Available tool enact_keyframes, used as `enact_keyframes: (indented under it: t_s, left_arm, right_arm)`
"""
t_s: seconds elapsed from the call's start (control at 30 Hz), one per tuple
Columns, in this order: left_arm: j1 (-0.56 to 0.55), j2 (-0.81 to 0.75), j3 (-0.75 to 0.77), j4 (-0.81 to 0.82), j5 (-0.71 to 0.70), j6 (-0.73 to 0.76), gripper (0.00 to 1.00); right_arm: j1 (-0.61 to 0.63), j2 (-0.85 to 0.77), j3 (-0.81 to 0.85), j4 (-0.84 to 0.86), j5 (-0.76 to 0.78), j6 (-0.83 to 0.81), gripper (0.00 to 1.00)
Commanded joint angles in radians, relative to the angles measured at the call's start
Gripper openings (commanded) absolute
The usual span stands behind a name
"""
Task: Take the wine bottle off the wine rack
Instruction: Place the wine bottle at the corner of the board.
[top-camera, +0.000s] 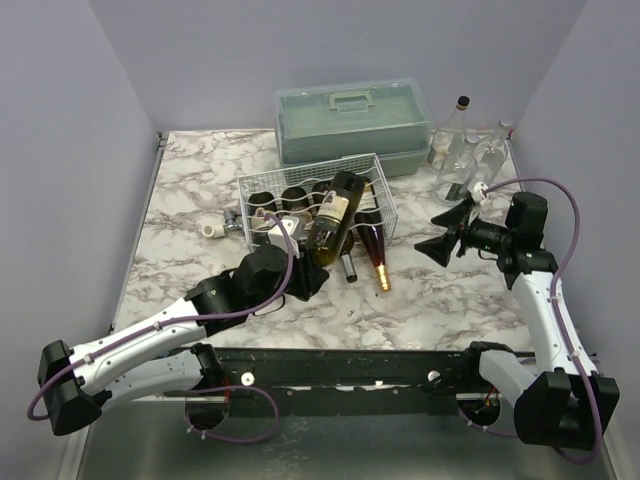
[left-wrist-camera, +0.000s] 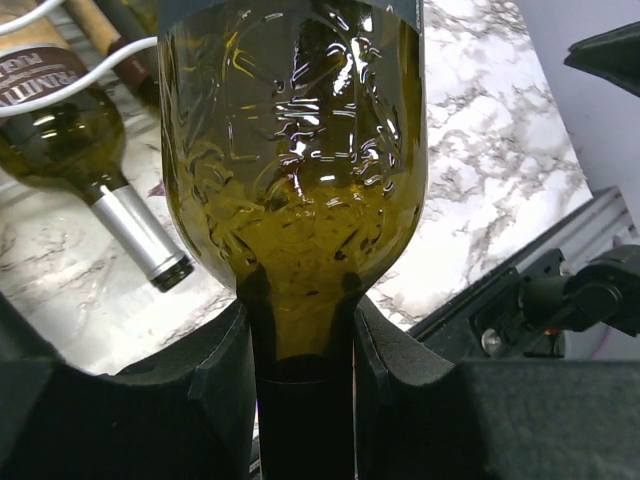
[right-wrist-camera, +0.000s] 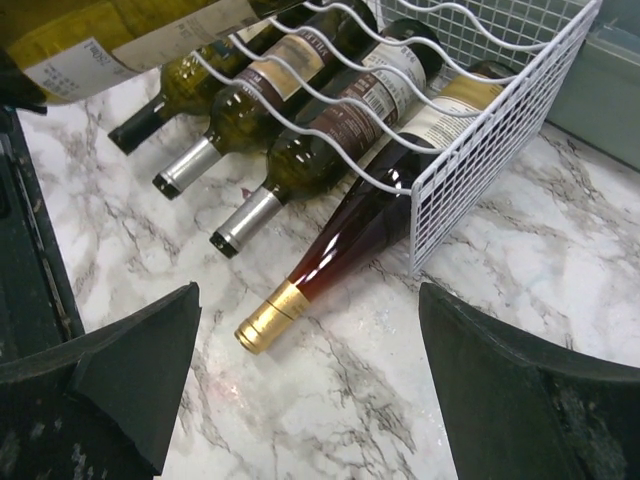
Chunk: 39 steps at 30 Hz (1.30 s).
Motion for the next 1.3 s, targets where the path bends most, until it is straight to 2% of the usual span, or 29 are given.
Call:
enact_keyframes:
  t_s: [0.0, 0.17, 0.3, 0.37, 0.57, 0.9, 1.13, 1.27]
  left_arm:
    - [-0.003, 0.002, 0.028, 0.198, 0.102, 0.03, 0.0]
    - [-0.003, 0.055, 0.056, 0.209, 0.195, 0.034, 0.0]
    - [-0.003, 0.09, 0.082, 0.222, 0.273, 0.043, 0.0]
    - [-0.003, 0.103, 0.094, 0.231, 0.31, 0.05, 0.0]
    - [-0.003, 0.146, 0.138, 0.233, 0.422, 0.043, 0.0]
    - [-0.004, 0.291, 0.26, 0.172, 0.588, 0.006, 0.0]
    - [-0.004, 0.43, 0.376, 0.088, 0.664, -0.008, 0.0]
    - [-0.004, 0.487, 0.415, 0.062, 0.705, -0.013, 0.0]
  right_arm:
    - [-0.006, -0.007, 0.083, -0.206, -0.062, -0.212, 0.93]
    - [-0.006, -0.006, 0.195, -0.561, -0.079, -0.616, 0.93]
    - [-0.005, 0.002, 0.275, -0.868, -0.103, -1.025, 0.98]
    - [-0.005, 0.004, 0.302, -0.978, -0.119, -1.172, 0.99]
    - [-0.005, 0.034, 0.373, -1.165, -0.178, -1.422, 0.99]
    - [0.081, 0.064, 0.491, -1.17, -0.198, -1.407, 0.99]
    - [0.194, 0.098, 0.435, -1.147, -0.065, -1.413, 0.99]
    - [0.251, 0.083, 0.374, -1.053, 0.038, -1.351, 0.99]
